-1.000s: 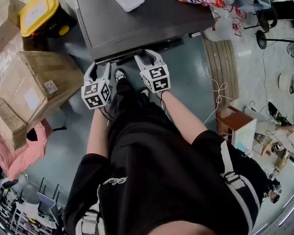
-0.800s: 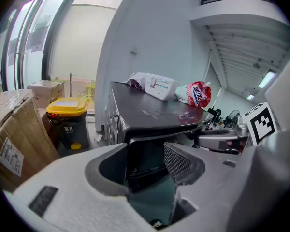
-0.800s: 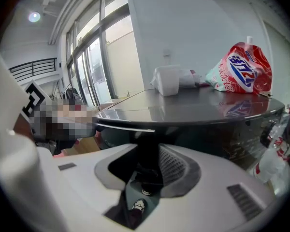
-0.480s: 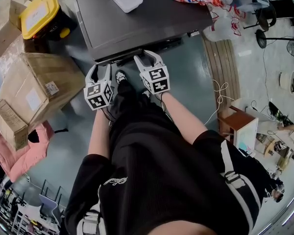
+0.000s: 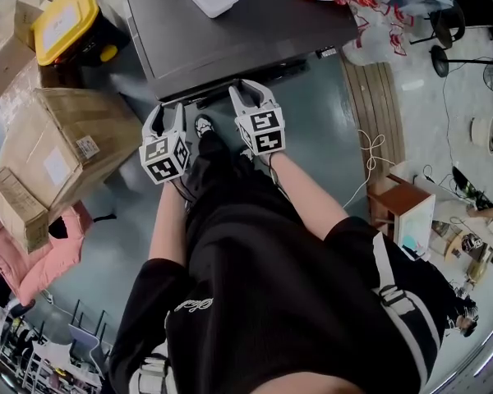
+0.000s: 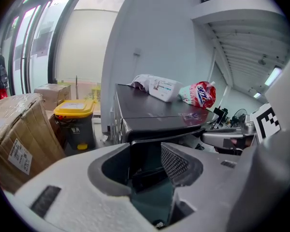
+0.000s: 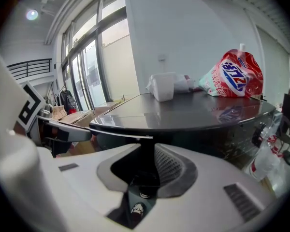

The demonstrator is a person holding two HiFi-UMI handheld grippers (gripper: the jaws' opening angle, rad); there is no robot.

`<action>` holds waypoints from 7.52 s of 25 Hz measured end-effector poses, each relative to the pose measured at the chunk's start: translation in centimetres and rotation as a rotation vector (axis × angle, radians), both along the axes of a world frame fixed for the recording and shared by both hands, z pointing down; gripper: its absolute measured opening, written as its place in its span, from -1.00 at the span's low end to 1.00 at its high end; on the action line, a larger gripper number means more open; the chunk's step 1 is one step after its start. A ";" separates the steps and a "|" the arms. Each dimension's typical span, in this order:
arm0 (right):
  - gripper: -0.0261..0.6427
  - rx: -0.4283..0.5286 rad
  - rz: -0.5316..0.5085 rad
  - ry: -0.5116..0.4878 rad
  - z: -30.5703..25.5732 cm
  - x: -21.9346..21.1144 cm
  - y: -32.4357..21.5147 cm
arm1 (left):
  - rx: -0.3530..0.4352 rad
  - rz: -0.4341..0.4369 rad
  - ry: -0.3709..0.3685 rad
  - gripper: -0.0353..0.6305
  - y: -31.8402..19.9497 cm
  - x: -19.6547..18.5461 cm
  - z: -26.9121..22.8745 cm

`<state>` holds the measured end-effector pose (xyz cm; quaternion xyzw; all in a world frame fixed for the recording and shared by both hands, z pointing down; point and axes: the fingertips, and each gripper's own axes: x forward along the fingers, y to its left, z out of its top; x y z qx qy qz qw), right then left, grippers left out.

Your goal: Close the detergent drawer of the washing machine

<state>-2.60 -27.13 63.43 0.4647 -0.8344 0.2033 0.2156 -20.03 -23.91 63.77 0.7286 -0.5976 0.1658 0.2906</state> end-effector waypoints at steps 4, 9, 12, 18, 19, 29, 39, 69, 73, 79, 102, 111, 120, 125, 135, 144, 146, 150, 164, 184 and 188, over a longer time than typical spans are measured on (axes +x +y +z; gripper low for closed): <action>-0.64 0.008 -0.006 -0.005 0.1 0.0 0.0 | -0.003 0.013 0.002 -0.28 -0.1 0.0 0.0; -0.63 0.007 -0.004 -0.010 0.3 -0.1 -0.2 | -0.009 0.014 0.007 -0.26 -0.3 -0.1 0.2; -0.60 0.004 0.006 -0.021 0.1 0.1 -0.3 | -0.013 0.018 -0.003 -0.26 -0.3 -0.1 0.1; -0.60 0.001 0.001 -0.018 0.2 0.0 -0.3 | -0.015 0.024 -0.010 -0.25 -0.4 -0.2 0.1; -0.60 0.002 0.000 -0.018 0.2 -0.1 -0.4 | -0.015 0.025 -0.010 -0.25 -0.4 -0.2 0.1; -0.63 0.003 0.004 -0.006 0.3 -0.2 -0.3 | -0.019 0.016 -0.001 -0.25 -0.5 -0.1 0.2; -0.63 0.002 0.011 -0.002 0.2 -0.1 -0.4 | -0.025 0.018 -0.001 -0.25 -0.5 -0.1 0.1; -0.64 0.002 0.020 -0.005 0.3 -0.2 -0.6 | -0.052 -0.047 0.012 -0.09 -0.6 -0.8 0.4; -0.63 0.000 0.022 -0.006 0.3 -0.1 -0.6 | -0.053 -0.046 0.012 -0.09 -0.6 -0.8 0.5; -0.63 -0.002 0.032 -0.012 0.3 -0.2 -0.7 | -0.055 -0.040 0.016 -0.09 -0.8 -0.8 0.4; -0.56 -0.006 0.152 0.000 0.6 0.3 -1.2 | -0.056 -0.063 0.047 -0.07 -1.4 -1.1 0.6; -0.56 0.002 0.137 0.004 0.4 0.2 -1.3 | -0.042 -0.060 0.039 -0.08 -1.4 -1.2 0.6; -0.55 0.002 0.064 0.024 0.4 -0.2 -0.2 | -0.047 -0.054 0.022 -0.19 0.3 -0.5 0.7; -0.56 0.005 0.038 0.023 0.3 -0.1 1.3 | -0.049 -0.041 0.027 -0.22 1.7 0.2 0.7; -0.61 0.027 0.001 0.017 -0.8 0.8 4.8 | -0.037 -0.016 0.039 -0.24 5.1 3.5 0.3; -0.63 0.038 -0.026 -0.010 -1.3 1.8 9.3 | -0.034 -0.005 0.030 -0.28 10.0 5.9 -0.5; -0.63 0.034 -0.032 -0.011 -1.2 1.6 10.2 | -0.040 0.000 0.032 -0.28 10.9 6.2 -0.4; -0.65 0.023 -0.032 -0.013 -1.1 1.8 11.8 | -0.054 0.029 0.033 -0.31 12.3 7.1 -0.2; -0.90 0.027 -0.084 0.037 -1.7 -1.6 16.2 | -0.031 0.179 0.065 -0.87 15.4 7.3 -0.7; -0.91 0.056 0.017 0.164 -4.1 -2.8 29.3 | -0.003 0.360 0.178 -0.87 25.0 5.4 -2.0; -0.91 0.066 0.026 0.158 -4.5 -1.4 29.9 | 0.027 0.369 0.190 -0.87 25.4 6.9 -3.2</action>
